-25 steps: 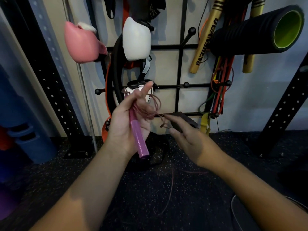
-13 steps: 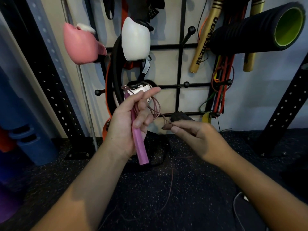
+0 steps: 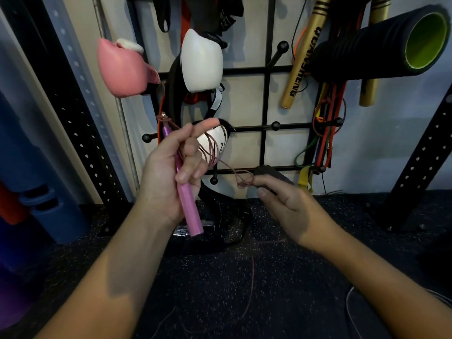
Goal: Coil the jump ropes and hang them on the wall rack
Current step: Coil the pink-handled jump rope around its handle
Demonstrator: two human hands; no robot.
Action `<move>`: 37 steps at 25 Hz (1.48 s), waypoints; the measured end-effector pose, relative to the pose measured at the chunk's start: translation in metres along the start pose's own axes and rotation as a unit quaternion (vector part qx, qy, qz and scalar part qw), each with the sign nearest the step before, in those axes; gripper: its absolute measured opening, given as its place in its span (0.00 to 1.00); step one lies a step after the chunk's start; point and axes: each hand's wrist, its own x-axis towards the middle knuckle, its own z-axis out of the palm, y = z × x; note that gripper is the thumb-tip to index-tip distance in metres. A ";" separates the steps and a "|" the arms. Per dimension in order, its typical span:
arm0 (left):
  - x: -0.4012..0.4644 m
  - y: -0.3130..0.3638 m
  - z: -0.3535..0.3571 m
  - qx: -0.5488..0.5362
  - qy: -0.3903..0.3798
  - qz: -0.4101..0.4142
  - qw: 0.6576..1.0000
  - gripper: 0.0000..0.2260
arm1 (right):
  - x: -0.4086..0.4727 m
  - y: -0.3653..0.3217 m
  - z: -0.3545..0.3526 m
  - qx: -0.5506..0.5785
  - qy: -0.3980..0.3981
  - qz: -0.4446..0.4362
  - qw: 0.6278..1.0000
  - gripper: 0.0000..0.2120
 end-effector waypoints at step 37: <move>-0.007 -0.031 0.004 0.156 -0.070 -0.101 0.980 0.16 | 0.000 -0.008 0.017 -0.165 -0.003 -0.002 0.986 0.22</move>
